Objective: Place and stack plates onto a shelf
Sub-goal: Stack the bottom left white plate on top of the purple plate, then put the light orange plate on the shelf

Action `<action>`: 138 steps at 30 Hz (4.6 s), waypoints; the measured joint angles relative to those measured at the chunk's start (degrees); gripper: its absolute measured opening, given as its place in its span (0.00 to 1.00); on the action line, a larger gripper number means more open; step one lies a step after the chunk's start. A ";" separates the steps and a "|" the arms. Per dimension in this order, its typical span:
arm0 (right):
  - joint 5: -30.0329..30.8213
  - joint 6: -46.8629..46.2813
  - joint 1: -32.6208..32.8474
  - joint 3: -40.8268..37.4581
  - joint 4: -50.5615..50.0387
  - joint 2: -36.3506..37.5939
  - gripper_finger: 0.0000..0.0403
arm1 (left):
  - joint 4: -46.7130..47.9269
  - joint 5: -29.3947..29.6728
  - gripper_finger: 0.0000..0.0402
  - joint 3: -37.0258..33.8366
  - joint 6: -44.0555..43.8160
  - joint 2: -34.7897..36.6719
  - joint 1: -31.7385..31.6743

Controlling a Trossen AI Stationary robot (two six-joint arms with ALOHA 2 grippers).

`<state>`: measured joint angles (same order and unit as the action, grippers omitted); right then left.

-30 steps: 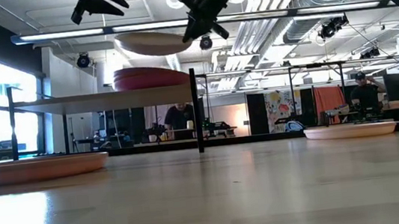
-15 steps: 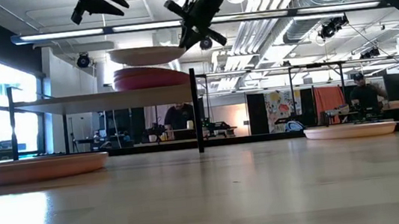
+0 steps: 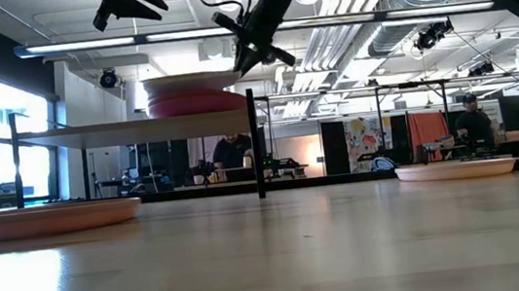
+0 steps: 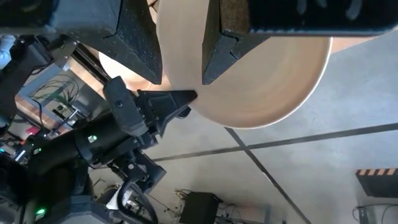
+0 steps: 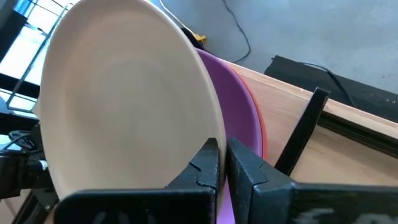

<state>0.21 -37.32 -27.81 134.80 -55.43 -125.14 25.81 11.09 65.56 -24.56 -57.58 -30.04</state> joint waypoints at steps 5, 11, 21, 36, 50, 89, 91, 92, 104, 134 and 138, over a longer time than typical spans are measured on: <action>-0.25 0.07 0.13 0.00 -0.56 -0.18 0.00 | -0.01 -0.04 0.26 0.00 0.88 0.00 0.02; -0.24 0.24 0.15 0.00 -0.92 -0.30 0.00 | 0.00 -0.04 0.26 0.00 0.79 0.00 0.02; -1.06 1.27 0.15 0.00 -1.34 -0.30 0.04 | -0.42 -0.26 0.26 0.00 0.64 0.00 0.02; -3.55 1.30 -0.39 0.00 -1.79 -0.30 0.28 | -0.88 -1.14 0.26 0.00 0.66 0.02 0.02; -14.34 1.90 -3.90 0.01 -2.31 -0.19 0.28 | 5.92 1.69 0.26 0.04 4.29 0.02 0.02; -26.62 13.68 9.48 0.24 -18.04 8.79 0.28 | 46.35 -6.51 0.26 0.02 -3.82 2.92 7.02; -26.54 13.18 10.89 0.24 -18.09 8.79 0.28 | 49.04 -6.51 0.26 0.01 -6.09 3.26 8.79; -26.44 13.12 11.61 0.24 -18.09 8.79 0.28 | 50.28 -6.51 0.26 0.01 -7.29 3.33 9.74; -17.73 7.69 18.07 0.24 -17.96 8.77 0.28 | 49.38 -2.60 0.26 -13.13 -23.45 5.26 22.50; -9.34 -0.39 24.24 0.22 -16.32 8.68 0.28 | 33.75 -1.95 0.26 -34.99 -29.05 3.69 26.14; -9.26 -0.30 24.24 0.20 -16.29 8.68 0.28 | 32.13 -1.97 0.26 -34.99 -28.84 1.44 26.11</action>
<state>-9.06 -37.63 -3.57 135.00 -71.72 -116.46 57.94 9.13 30.57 -53.41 -56.14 -3.92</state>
